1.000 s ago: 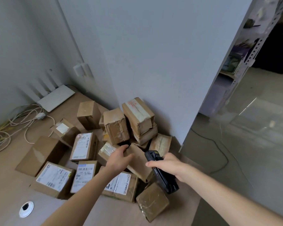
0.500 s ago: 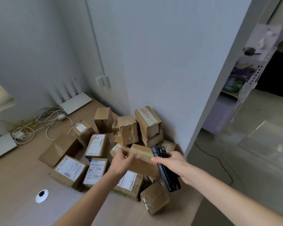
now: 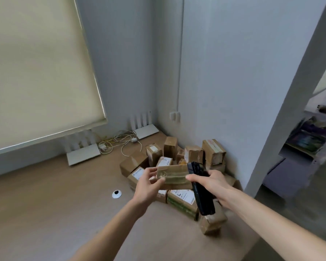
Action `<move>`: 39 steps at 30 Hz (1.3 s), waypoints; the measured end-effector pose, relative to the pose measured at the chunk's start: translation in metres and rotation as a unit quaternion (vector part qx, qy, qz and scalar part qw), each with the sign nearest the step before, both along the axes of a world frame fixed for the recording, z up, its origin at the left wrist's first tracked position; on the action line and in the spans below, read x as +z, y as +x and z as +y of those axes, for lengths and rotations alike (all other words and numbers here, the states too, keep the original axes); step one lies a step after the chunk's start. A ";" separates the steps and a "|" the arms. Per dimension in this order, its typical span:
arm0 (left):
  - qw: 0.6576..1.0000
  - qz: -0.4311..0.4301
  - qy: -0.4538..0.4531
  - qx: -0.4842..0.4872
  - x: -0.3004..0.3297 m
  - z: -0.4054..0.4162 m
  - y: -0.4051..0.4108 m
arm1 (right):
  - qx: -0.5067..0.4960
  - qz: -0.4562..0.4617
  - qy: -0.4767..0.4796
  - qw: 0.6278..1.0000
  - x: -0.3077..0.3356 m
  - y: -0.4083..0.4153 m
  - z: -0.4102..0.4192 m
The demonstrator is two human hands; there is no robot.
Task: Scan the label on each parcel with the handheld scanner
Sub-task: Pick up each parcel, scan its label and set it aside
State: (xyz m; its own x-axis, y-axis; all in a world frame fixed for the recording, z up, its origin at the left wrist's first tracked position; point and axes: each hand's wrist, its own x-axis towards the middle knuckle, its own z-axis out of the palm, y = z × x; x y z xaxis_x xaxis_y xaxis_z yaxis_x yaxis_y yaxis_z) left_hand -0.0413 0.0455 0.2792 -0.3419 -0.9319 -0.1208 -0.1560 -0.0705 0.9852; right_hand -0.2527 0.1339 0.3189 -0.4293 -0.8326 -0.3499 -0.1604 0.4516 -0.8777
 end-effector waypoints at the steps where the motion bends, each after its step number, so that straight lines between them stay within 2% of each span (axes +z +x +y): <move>1: 1.000 0.011 -0.003 0.019 0.008 0.007 0.016 | 0.014 0.004 -0.012 1.000 0.009 0.015 0.004; 5: 0.993 0.028 -0.018 0.116 0.039 0.027 0.074 | 0.073 0.014 -0.060 0.995 0.042 0.064 0.015; 11: 0.970 0.056 -0.035 0.235 0.082 0.051 0.134 | 0.147 0.022 -0.083 0.985 0.075 0.125 0.017; 17: 0.968 0.093 -0.044 0.230 0.110 0.072 0.176 | 0.216 0.045 -0.100 0.970 0.093 0.155 0.013; 20: 0.965 0.104 -0.018 0.239 0.119 0.083 0.190 | 0.254 0.037 -0.104 0.961 0.100 0.164 0.011; 25: 0.962 0.090 -0.039 0.256 0.126 0.098 0.215 | 0.325 0.096 -0.081 0.937 0.102 0.178 0.009; 29: 0.956 0.047 -0.072 0.281 0.133 0.111 0.244 | 0.364 0.228 -0.101 0.897 0.109 0.192 0.005; 33: 0.940 0.005 -0.096 0.327 0.142 0.128 0.279 | 0.418 0.348 -0.092 0.834 0.124 0.218 0.001; 39: 0.906 -0.034 -0.128 0.402 0.152 0.154 0.323 | 0.441 0.449 -0.088 0.772 0.138 0.265 0.003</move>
State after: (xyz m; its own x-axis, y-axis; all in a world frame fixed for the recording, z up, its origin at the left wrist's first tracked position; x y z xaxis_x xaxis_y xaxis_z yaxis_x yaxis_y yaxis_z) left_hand 0.2819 0.1992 0.4313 0.4598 -0.8771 0.1390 -0.2160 0.0414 0.9755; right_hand 0.0119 0.1368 0.4573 0.3280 -0.9405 -0.0883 -0.9170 -0.2946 -0.2690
